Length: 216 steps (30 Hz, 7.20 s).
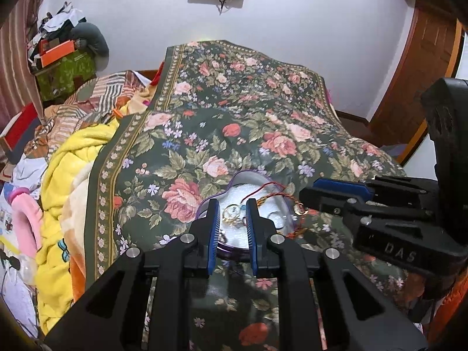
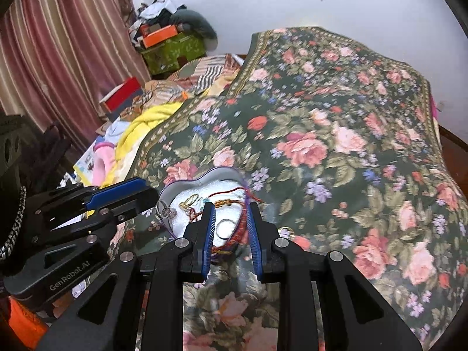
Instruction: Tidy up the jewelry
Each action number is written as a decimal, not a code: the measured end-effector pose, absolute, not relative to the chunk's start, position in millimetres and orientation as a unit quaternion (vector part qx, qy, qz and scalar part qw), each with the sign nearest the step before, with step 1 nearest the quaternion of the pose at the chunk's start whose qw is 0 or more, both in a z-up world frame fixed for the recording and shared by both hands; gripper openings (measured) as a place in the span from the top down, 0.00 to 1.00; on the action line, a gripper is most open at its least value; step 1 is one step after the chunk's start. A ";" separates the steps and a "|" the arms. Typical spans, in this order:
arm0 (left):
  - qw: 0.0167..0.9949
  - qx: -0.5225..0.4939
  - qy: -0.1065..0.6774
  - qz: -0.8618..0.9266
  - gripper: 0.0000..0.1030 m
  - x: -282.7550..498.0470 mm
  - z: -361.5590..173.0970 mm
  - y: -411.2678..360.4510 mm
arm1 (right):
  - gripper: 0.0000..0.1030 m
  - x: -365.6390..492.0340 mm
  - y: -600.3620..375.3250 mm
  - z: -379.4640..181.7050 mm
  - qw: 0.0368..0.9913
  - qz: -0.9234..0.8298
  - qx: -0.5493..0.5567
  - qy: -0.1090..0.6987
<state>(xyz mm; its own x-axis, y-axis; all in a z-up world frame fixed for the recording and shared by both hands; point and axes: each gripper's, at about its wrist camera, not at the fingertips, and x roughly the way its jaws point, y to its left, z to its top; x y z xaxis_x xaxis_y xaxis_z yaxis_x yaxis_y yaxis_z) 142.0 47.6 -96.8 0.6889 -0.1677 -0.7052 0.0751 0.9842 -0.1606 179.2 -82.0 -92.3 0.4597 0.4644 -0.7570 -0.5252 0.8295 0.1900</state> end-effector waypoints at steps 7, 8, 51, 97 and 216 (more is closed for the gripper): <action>0.913 -0.056 0.391 -0.105 0.85 131.7 -88.2 13.8 | 0.81 178.3 -123.3 -83.4 0.871 0.250 -0.015 0.424; 0.910 -0.051 0.394 -0.114 0.85 130.8 -89.7 4.2 | 0.81 178.7 -131.2 -85.0 0.872 0.240 -0.011 0.426; 0.874 -0.080 0.472 -0.086 0.85 190.1 -162.6 10.8 | 0.74 202.4 -109.6 -152.6 0.821 0.263 -0.089 0.499; 0.886 -0.068 0.459 0.004 0.73 237.8 -167.9 7.2 | 0.83 208.3 -134.1 -132.6 0.863 0.252 -0.033 0.438; 0.966 -0.053 0.253 0.000 0.69 103.7 3.1 93.6 | 0.71 149.3 -59.0 12.7 0.911 0.303 -0.036 0.277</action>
